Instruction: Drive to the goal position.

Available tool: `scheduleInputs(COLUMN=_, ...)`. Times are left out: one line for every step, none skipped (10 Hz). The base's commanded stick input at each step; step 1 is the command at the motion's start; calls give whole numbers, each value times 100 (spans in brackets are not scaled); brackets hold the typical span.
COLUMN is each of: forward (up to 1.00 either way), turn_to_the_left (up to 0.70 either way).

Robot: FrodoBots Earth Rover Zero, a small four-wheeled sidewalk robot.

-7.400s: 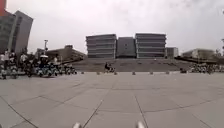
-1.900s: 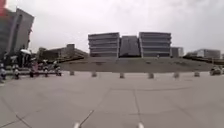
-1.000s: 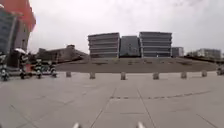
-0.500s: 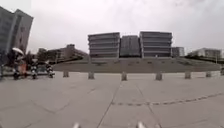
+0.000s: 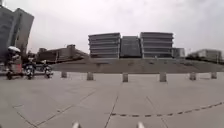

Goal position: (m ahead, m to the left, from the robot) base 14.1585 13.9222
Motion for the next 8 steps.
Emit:
scheduleInputs(forward=85, turn_to_the_left=0)
scheduleInputs(forward=85, turn_to_the_left=0)
scheduleInputs(forward=85, turn_to_the_left=0)
scheduleInputs(forward=85, turn_to_the_left=0)
scheduleInputs(forward=85, turn_to_the_left=0)
scheduleInputs(forward=85, turn_to_the_left=0)
scheduleInputs(forward=85, turn_to_the_left=0)
scheduleInputs(forward=85, turn_to_the_left=0)
